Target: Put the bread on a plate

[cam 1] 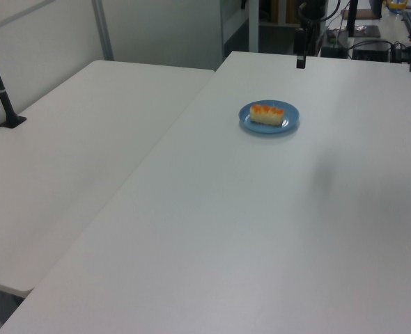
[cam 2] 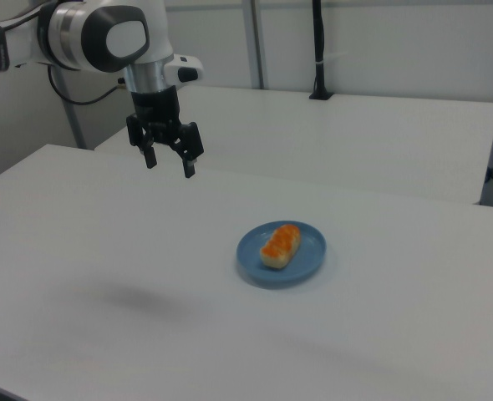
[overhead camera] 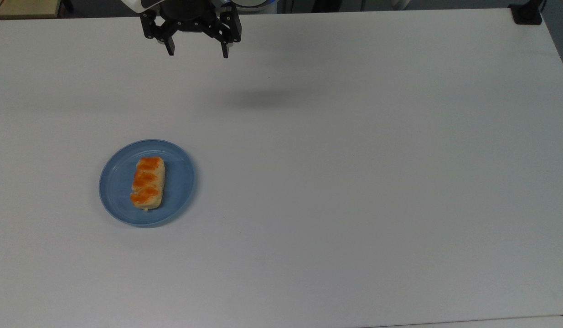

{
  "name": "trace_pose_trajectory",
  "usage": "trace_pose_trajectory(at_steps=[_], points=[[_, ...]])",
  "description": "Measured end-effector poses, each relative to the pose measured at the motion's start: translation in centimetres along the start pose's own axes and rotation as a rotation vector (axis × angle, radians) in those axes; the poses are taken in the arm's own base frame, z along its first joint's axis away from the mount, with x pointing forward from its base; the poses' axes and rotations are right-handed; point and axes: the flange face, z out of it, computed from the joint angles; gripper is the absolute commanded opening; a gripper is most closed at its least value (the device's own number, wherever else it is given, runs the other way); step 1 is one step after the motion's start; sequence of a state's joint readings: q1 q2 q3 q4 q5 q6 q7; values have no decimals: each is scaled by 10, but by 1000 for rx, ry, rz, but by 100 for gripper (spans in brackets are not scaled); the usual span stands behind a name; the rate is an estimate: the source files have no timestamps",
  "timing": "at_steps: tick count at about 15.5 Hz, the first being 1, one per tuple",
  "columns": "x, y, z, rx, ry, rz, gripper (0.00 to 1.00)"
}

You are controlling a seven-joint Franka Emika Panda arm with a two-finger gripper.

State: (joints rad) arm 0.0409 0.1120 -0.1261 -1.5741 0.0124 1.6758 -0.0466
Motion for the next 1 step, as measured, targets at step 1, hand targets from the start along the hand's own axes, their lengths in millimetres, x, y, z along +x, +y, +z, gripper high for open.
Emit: trace_pose_trajectory(at_steps=[1], points=[[0, -1, 0, 5, 0, 0, 100]])
